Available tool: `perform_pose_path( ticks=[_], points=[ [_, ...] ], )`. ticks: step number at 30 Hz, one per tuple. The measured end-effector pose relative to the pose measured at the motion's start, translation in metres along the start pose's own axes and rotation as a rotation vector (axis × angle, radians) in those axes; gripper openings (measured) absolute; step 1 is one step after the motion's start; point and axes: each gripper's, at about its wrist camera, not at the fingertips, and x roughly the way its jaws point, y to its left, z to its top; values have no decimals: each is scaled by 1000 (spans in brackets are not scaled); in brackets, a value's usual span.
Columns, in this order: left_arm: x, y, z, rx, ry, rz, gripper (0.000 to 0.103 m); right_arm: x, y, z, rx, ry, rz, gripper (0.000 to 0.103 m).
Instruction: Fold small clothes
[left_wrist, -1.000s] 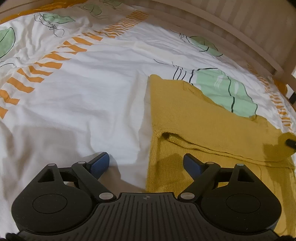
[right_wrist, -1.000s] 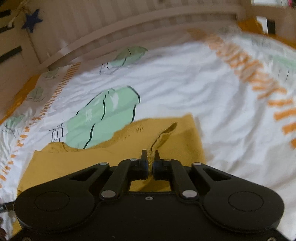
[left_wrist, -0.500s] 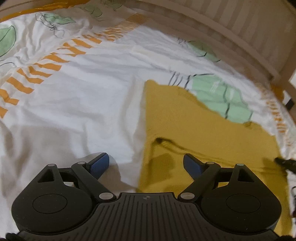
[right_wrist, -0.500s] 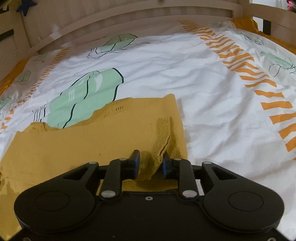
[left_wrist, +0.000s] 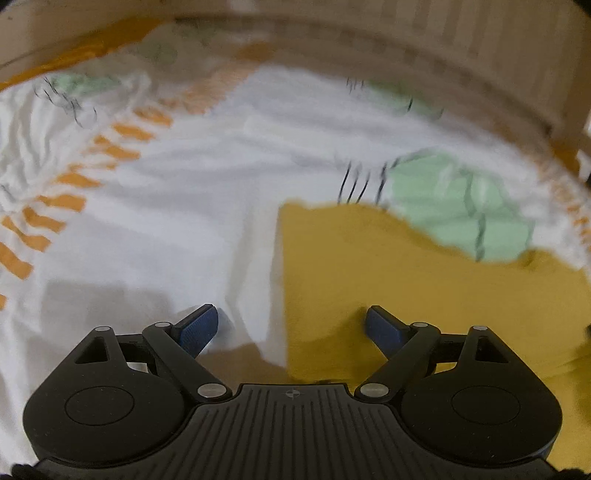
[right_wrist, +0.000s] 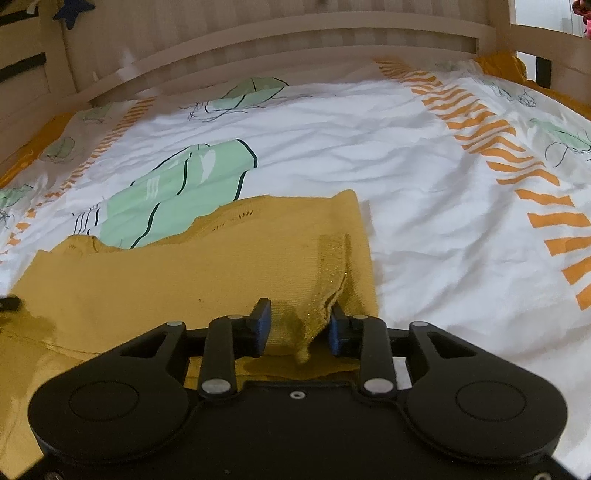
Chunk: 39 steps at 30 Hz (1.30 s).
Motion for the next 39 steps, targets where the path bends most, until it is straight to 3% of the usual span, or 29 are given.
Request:
perform_pose_path(
  ticks=[4,10,11,12,17,23,27,33,39],
  points=[
    [4,8,-12,29,-48,-15,93,-2,-9,-3,29,-18,-1,46],
    [-5,15,-14,13,-41,-27,93,-12,-22,-7,94,-27,2,54],
    [-6,16,-14,10,-37,-27,93,-14,-25,-7,113,-24,-5,63],
    [-8,17,-14,5,-34,-26,93,-15,-29,-8,136,-13,-27,79],
    [-24,23,-21,-8,-11,-10,92,-35,-63,-17,299,-14,-31,78],
    [-56,34,-43,-4,73,5,91,-72,-67,-22,342,35,2,87],
    [-96,40,-66,-43,103,-42,91,-103,-54,-35,315,60,37,88],
    [-175,34,-96,-17,5,-106,91,-162,-24,-58,232,9,85,93],
    [-242,15,-126,81,-146,-115,91,-233,13,-89,92,-173,77,103]
  ],
)
